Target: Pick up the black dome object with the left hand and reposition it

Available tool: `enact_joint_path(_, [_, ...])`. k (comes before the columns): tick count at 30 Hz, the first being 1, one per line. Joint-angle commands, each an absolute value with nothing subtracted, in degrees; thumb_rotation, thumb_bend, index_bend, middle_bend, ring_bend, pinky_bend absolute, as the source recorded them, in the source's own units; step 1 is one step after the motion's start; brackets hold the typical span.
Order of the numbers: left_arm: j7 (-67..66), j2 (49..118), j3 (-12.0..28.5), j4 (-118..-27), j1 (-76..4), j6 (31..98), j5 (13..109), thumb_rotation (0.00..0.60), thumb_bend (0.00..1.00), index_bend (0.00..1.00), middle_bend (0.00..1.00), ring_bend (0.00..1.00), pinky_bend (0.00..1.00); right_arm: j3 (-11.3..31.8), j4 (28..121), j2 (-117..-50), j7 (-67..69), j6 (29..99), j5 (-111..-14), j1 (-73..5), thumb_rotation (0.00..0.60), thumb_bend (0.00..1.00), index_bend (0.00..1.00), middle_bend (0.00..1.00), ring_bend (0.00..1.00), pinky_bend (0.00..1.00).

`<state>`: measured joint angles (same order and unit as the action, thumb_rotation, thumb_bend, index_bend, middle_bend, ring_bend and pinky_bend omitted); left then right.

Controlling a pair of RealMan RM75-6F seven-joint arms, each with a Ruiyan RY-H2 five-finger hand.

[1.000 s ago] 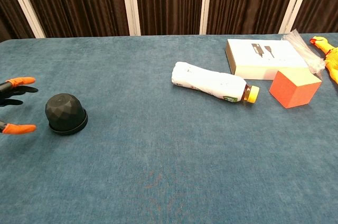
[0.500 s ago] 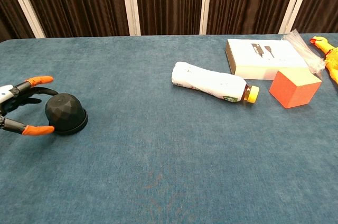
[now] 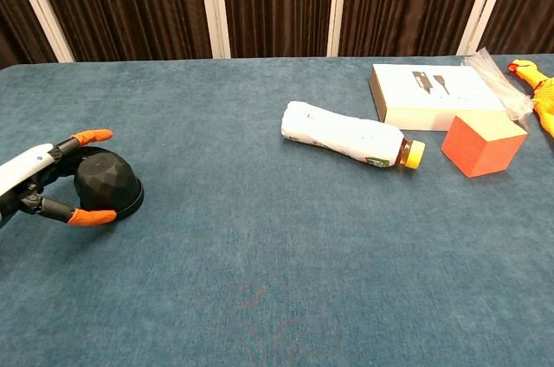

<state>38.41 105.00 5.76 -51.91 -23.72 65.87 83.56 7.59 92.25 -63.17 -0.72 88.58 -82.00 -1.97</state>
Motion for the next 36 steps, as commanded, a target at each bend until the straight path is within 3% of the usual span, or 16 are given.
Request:
enact_joint_path(1, [37.9,105.3,6.1,-52.1,-23.8,66.1,83.3,0.6,0.08,0.08,0.16,0.23,0.16,7.6,92.3,-63.1,-0.6,88.6,-82.0,-2.0,0.6,0.26,0.15,0.01,0.16,0.15])
enact_joint_path(12, [35.6,106.0,6.6,-52.9,-25.0,64.6,82.3,0.6,0.13,0.08,0.16,0.26,0.17,7.7,92.7,-62.9,-0.5,88.2,-81.7,-2.1,0.6,0.26,0.15,0.01,0.16,0.15])
enact_joint_path(19, [34.3,106.5,6.6,-53.4,-25.5,64.9,82.5,0.6,0.22,0.08,0.16,0.32,0.2,7.7,92.7,-62.9,-0.5,88.2,-81.7,-2.1,0.6,0.26,0.15,0.01,0.17,0.15])
enact_joint_path(24, [33.1,106.6,6.3,-53.3,-25.3,64.7,82.2,0.6,0.22,0.08,0.16,0.32,0.2,7.7,92.7,-62.9,-0.5,88.3,-81.7,-2.1,0.6,0.26,0.15,0.01,0.17,0.15])
enact_joint_path(30, [33.0,105.4,6.0,-53.5,-25.0,63.5,81.5,0.6,0.19,0.08,0.13,0.2,0.16,7.7,92.7,-62.9,-0.5,88.3,-81.7,-2.1,0.6,0.26,0.15,0.01,0.17,0.15])
enact_joint_path(33, [33.3,104.6,5.9,-53.7,-25.1,62.8,81.2,0.6,0.17,0.08,0.13,0.2,0.16,7.7,92.7,-62.9,-0.5,88.3,-81.7,-2.1,0.6,0.26,0.15,0.01,0.17,0.15])
enact_joint_path(36, [33.6,104.0,5.8,-53.9,-25.1,62.4,81.1,0.6,0.17,0.08,0.13,0.29,0.21,7.7,92.7,-62.9,-0.5,88.3,-81.7,-2.1,0.6,0.26,0.15,0.01,0.17,0.15])
